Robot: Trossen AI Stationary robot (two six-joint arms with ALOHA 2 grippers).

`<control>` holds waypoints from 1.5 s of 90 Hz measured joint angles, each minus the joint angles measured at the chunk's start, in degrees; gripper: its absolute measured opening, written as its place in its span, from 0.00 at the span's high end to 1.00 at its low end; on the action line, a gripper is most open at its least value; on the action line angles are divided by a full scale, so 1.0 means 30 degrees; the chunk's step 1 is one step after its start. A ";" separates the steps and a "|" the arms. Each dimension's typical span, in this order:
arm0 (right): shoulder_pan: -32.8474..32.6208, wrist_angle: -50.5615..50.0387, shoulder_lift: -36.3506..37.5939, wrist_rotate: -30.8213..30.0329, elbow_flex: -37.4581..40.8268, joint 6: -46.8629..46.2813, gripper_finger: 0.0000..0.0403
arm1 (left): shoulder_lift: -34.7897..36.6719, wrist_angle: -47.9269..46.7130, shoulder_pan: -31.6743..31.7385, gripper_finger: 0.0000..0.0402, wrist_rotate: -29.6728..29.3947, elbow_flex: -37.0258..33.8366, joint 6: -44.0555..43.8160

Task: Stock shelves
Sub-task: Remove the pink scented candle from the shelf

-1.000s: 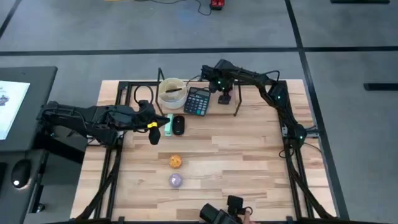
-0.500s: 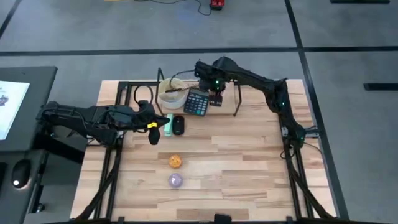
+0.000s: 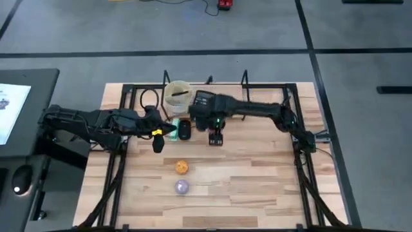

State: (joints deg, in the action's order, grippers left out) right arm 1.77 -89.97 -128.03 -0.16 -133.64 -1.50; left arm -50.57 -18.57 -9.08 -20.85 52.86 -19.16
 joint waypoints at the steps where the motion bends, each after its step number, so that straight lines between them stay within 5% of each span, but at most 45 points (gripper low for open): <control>1: -0.0139 0.0000 0.0000 0.0076 0.0000 -0.0143 0.31 | 0.0000 0.0000 0.0000 1.00 0.0102 0.0000 0.0005; 21: -0.2797 -0.0009 -0.0147 0.0296 -0.0003 -0.1975 0.31 | 0.0655 -0.0218 -0.0553 1.00 0.2444 0.0000 -0.0122; 43: -0.5742 0.0125 -0.0160 0.0082 0.0000 -0.4729 0.31 | 0.1600 -0.2963 -0.2081 1.00 0.2451 0.0000 -0.1628; 63: -0.7879 0.2254 -0.0665 0.0377 0.0007 -0.6771 0.31 | 0.1792 -0.2269 -0.3084 1.00 0.1333 0.0000 -0.1987; 106: -0.8250 1.3849 -0.5515 0.3531 -0.0045 -1.5942 0.31 | 0.1771 -0.1716 -0.3564 1.00 0.0450 0.0000 -0.1450; 135: -0.8155 1.5592 -0.6545 0.2622 -0.0175 -1.9102 0.31 | 0.1785 -0.1588 -0.3672 1.00 0.2225 0.0000 0.0613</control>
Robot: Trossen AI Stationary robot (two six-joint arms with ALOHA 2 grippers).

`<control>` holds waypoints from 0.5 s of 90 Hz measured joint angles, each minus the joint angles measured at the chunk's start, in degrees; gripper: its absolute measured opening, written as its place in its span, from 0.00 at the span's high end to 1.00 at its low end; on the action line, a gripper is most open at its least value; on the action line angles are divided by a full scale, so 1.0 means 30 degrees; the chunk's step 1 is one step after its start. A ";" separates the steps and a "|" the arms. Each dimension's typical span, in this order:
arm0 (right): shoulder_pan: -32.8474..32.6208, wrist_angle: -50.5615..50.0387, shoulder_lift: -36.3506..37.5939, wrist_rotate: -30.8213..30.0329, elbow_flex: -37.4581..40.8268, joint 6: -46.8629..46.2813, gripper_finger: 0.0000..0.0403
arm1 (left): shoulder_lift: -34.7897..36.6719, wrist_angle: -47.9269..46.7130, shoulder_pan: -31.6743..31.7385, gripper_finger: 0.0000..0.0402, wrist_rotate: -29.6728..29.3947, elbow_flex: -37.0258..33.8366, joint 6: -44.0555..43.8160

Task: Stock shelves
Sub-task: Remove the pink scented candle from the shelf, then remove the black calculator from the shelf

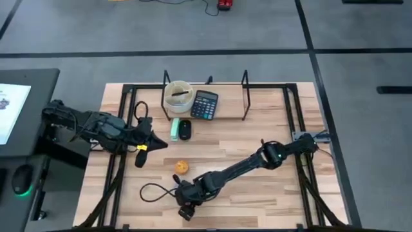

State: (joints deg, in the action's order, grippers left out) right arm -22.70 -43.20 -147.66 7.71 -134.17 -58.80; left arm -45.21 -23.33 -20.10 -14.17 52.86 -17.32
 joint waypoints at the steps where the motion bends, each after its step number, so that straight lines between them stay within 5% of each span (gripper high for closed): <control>1: 0.0024 0.0049 0.0015 -0.0131 0.0000 -0.0044 0.31 | 0.0000 0.0000 0.0000 1.00 0.0078 0.0000 0.0070; 27: 0.0898 0.0622 0.0061 -0.1059 -0.0007 -0.1434 0.07 | -0.0001 -0.0102 0.0000 1.00 0.1336 0.0000 0.0925; 45: 0.1003 0.0641 0.0119 -0.1059 -0.0007 -0.1804 0.05 | 0.0007 -0.0467 0.0000 1.00 0.1574 0.0000 0.0933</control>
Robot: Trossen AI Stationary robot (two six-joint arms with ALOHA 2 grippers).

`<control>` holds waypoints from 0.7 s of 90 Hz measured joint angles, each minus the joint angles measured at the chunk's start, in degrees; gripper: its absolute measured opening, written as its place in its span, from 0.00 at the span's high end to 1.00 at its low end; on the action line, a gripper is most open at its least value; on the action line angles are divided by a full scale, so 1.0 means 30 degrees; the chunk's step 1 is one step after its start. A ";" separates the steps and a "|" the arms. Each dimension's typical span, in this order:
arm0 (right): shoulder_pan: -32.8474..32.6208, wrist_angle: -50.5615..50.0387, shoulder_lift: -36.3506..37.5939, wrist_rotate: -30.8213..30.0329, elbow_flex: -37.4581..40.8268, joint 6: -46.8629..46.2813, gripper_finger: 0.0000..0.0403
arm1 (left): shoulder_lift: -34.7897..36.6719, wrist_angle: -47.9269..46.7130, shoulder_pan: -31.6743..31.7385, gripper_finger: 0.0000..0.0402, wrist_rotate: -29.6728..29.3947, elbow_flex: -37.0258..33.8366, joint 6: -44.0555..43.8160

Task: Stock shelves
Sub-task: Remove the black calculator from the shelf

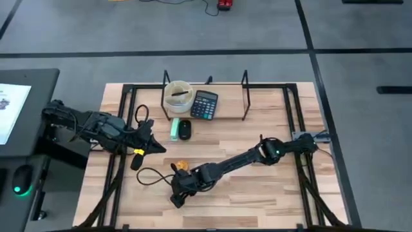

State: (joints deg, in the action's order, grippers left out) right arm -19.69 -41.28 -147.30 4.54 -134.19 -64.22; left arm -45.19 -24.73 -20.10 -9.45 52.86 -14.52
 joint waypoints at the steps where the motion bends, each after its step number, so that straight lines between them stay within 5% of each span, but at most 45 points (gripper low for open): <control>1: -0.0005 0.0005 0.0033 0.0000 0.0000 0.0093 0.05 | 0.0000 -0.0062 0.0000 1.00 0.0000 0.0000 0.0000; 19: -0.0765 -0.0944 0.1264 -0.0400 0.0000 0.1261 0.10 | -0.0005 -0.0770 0.0000 1.00 0.0056 0.0000 -0.0027; 38: -0.1627 -0.6062 0.3310 -0.3893 0.0007 -0.0346 0.18 | -0.0005 -0.0760 0.0000 1.00 0.0051 0.0000 -0.0182; 63: -0.0591 -1.0970 0.6494 -0.5737 0.0000 0.0856 0.24 | -0.0007 -0.0359 0.0000 1.00 0.0049 0.0000 -0.0326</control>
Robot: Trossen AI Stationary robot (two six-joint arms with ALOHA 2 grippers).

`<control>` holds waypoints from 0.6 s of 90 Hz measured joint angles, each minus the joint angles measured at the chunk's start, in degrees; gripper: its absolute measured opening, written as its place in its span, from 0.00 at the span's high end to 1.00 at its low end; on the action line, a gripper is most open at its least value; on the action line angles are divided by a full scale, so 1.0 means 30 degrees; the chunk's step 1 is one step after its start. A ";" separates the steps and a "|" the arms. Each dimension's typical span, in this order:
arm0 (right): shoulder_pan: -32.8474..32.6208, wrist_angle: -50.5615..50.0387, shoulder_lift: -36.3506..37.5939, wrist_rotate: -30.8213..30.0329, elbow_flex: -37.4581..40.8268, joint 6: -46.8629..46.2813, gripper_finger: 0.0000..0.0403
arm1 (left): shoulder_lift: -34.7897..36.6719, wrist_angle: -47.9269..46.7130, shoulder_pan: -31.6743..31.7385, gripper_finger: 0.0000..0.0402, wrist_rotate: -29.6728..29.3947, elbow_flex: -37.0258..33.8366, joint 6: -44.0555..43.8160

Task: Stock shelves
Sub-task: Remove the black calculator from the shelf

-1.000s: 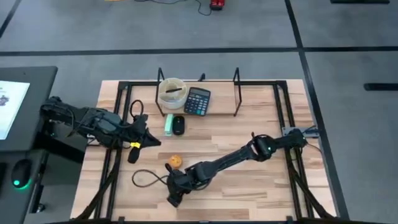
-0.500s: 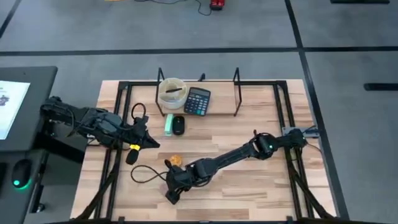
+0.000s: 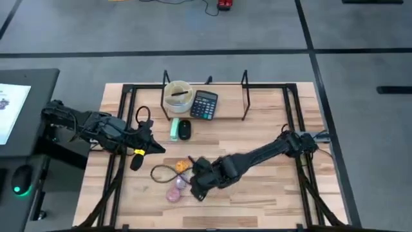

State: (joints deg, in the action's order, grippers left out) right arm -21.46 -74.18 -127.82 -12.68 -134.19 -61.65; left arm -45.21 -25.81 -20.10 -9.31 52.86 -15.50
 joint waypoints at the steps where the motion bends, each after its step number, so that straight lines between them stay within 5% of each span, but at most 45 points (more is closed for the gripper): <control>1: 0.0091 -0.0115 0.0120 -0.0186 0.0000 0.0099 0.24 | 0.0000 -0.0002 0.0000 1.00 -0.0002 0.0000 -0.0008; 13: 0.1559 -0.1206 0.1647 -0.1774 0.0000 0.2766 0.24 | 0.0000 0.0009 0.0000 1.00 -0.0095 0.0000 -0.0305; 34: 0.6313 -0.0687 0.3069 -0.1705 0.0000 1.1113 0.24 | -0.0064 0.0278 0.0013 1.00 -0.1751 -0.0006 -0.0773; 54: 1.1727 0.1160 0.3155 0.3171 0.0000 1.7621 0.24 | -0.0221 0.2315 0.0007 1.00 -0.5536 -0.0007 -0.1784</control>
State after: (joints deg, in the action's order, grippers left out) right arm 13.72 -70.70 -118.36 -3.16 -134.19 -8.78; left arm -45.87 -18.86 -20.08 -25.91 52.84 -20.86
